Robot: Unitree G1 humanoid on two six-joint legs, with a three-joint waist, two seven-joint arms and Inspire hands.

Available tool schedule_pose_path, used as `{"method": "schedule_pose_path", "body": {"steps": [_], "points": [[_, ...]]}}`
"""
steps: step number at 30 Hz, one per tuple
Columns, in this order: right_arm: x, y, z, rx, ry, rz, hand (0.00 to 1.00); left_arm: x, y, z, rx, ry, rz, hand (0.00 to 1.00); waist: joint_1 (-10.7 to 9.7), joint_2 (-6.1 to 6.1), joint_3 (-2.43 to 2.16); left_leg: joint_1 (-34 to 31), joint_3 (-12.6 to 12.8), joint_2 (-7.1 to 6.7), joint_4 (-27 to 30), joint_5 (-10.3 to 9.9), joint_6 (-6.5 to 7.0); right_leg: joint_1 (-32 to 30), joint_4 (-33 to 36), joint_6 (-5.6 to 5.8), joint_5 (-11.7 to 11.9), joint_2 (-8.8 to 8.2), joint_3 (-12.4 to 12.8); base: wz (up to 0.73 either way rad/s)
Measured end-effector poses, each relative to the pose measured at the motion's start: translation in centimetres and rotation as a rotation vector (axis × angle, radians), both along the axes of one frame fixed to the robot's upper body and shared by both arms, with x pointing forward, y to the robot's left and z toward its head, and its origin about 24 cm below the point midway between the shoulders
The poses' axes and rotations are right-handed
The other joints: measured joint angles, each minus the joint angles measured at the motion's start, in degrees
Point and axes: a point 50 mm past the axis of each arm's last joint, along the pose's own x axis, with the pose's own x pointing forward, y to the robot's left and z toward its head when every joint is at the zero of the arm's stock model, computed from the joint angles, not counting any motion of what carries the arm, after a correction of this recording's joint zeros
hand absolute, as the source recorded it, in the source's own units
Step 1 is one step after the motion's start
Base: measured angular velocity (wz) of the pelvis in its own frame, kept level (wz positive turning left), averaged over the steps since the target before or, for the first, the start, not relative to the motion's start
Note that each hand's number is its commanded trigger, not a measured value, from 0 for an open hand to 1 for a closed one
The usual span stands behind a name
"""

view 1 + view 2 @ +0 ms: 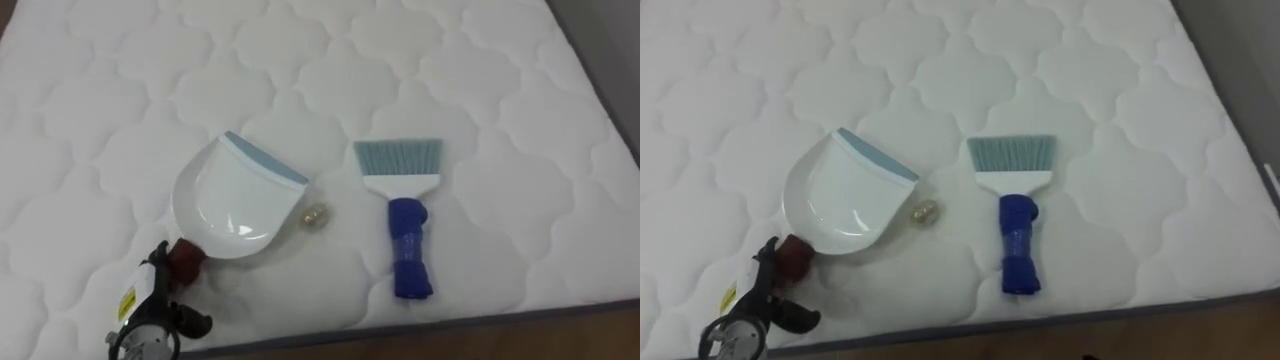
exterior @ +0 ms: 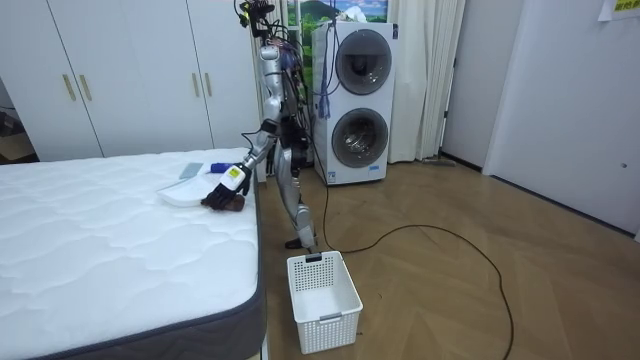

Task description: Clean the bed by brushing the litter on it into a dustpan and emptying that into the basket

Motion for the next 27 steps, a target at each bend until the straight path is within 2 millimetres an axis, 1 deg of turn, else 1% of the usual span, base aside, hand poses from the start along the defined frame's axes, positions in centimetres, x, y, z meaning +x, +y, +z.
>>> {"method": "schedule_pose_path", "body": {"steps": [1, 2, 3, 4, 5, 6, 7, 11, 15, 17, 18, 22, 24, 27], "points": [[0.1, 0.0, 0.0, -0.004, -0.005, 0.0, 0.0, 0.2, 0.0, 0.1, -0.008, -0.006, 0.007, 0.03, 0.1, -0.05, 0.03, -0.8, 0.0, 0.05, 0.5, 0.0, 0.0, -0.8, 0.7, -0.02, 0.0, -0.12, -0.4, 0.0], [0.2, 0.0, 0.0, -0.005, -0.006, 0.0, 0.0, 0.4, -0.1, 0.1, -0.014, -0.009, 0.011, 0.09, 0.1, -0.09, 0.04, -1.2, 0.0, 0.06, 0.8, 0.0, 0.0, -1.2, 1.1, -0.03, 0.0, -0.21, -0.5, 0.0], [0.2, 0.0, 0.0, -0.006, -0.006, 0.001, 0.0, 0.6, -0.1, 0.1, -0.017, -0.007, 0.014, 0.17, 0.0, -0.12, 0.06, -1.4, 0.0, 0.06, 0.9, 0.0, 0.0, -1.5, 1.3, -0.04, 0.0, -0.33, -0.9, 0.0], [0.2, 0.0, 0.0, -0.009, -0.005, 0.004, 0.0, 0.6, -0.1, 0.2, -0.022, -0.007, 0.019, 0.46, 0.0, -0.16, 0.08, -1.5, 0.0, 0.04, 1.2, 0.0, 0.0, -1.5, 1.3, -0.04, 0.0, -0.38, -0.9, 0.0], [0.2, 0.0, 0.0, -0.011, -0.005, 0.004, 0.0, 0.7, -0.1, 0.2, -0.025, -0.008, 0.023, 0.55, 0.0, -0.17, 0.09, -1.6, 0.0, 0.03, 1.4, 0.0, 0.0, -1.5, 1.4, -0.04, 0.0, -0.43, -0.9, 0.0], [0.1, 0.1, 0.0, -0.011, -0.005, 0.005, 0.0, 0.8, -0.1, 0.2, -0.028, -0.011, 0.026, 0.67, 0.0, -0.19, 0.1, -1.8, 0.0, -0.01, 1.5, 0.0, 0.0, -1.5, 1.4, -0.04, 0.0, -0.5, -0.9, 0.0], [0.2, 0.1, 0.0, -0.011, -0.006, 0.004, 0.0, 0.9, -0.1, 0.3, -0.036, -0.017, 0.036, 1.0, 0.0, -0.27, 0.16, -1.9, 0.0, -0.06, 1.6, 0.0, 0.0, -1.6, 1.4, -0.05, 0.0, -0.54, -0.9, 0.0], [0.1, 0.1, 0.0, -0.011, -0.011, -0.012, 0.0, 1.1, 0.2, 0.5, -0.044, -0.029, 0.068, 1.0, 0.1, -0.45, 0.27, -2.1, 0.1, -0.08, 1.8, 0.0, 0.07, -2.2, 2.3, -0.12, -0.1, -0.69, -0.9, -0.02], [0.1, 0.2, 0.0, -0.022, -0.009, -0.005, 0.0, 1.5, 0.7, 0.6, -0.048, -0.026, 0.103, 1.0, 0.0, -0.56, 0.34, -2.8, 0.3, -0.11, 2.8, 0.0, 0.07, -2.4, 2.3, -0.47, -0.3, -0.76, -0.9, 0.0], [0.1, 0.2, 0.0, -0.022, -0.008, 0.003, 0.0, 1.3, 0.8, 0.4, -0.052, -0.011, 0.113, 1.0, 0.1, -0.66, 0.4, -2.8, 0.4, -0.09, 3.0, 0.0, 0.07, -2.4, 2.4, -0.66, -0.3, -0.77, -0.9, 0.0], [0.2, 0.3, 0.0, -0.022, -0.008, 0.009, 0.0, 1.2, 0.9, 0.3, -0.05, -0.002, 0.118, 1.0, 0.0, -0.86, 0.53, -2.9, 0.4, -0.09, 3.1, 0.0, 0.08, -2.6, 2.7, -0.82, -0.5, -0.83, -0.9, 0.0], [0.1, 0.3, 0.0, -0.023, -0.008, -0.001, 0.0, 1.0, 0.5, 0.0, -0.063, 0.027, 0.092, 1.0, -0.3, -0.96, 0.55, -4.2, 0.4, -0.06, 3.8, 0.1, 0.13, -3.8, 3.4, -0.94, -0.5, -1.06, -1.2, 0.03], [0.1, 0.3, -0.1, -0.024, -0.008, -0.002, 0.0, 1.2, 0.5, 0.1, -0.068, 0.022, 0.091, 1.0, -0.3, -0.96, 0.55, -4.4, 0.5, -0.09, 3.8, 0.1, 0.18, -4.2, 3.5, -0.94, -0.5, -1.12, -1.2, 0.0], [0.1, 0.3, -0.1, -0.029, -0.008, -0.001, 0.0, 1.5, 0.8, 0.2, -0.06, 0.035, 0.109, 1.0, -0.7, -0.95, 0.55, -4.4, 0.7, -0.13, 3.7, 0.1, 0.23, -4.2, 3.7, -0.93, -0.5, -1.23, -1.2, 0.0]]}}
